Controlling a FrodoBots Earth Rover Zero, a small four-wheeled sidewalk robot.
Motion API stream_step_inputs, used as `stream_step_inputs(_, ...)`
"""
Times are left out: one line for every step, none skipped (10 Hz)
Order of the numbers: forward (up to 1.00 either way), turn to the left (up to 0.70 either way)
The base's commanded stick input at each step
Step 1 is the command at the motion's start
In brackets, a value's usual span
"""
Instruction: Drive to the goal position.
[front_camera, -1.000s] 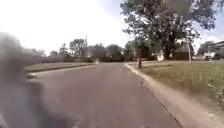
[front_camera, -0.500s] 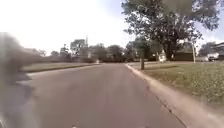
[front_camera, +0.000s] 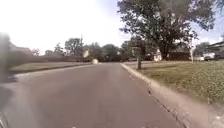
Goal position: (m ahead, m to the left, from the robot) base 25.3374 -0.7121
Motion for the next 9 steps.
stream_step_inputs(0.85,0.00)
stream_step_inputs(0.85,0.00)
stream_step_inputs(0.85,0.00)
stream_step_inputs(0.85,0.00)
stream_step_inputs(0.85,0.00)
stream_step_inputs(0.85,0.00)
stream_step_inputs(0.85,0.00)
stream_step_inputs(0.85,0.00)
stream_step_inputs(0.85,0.00)
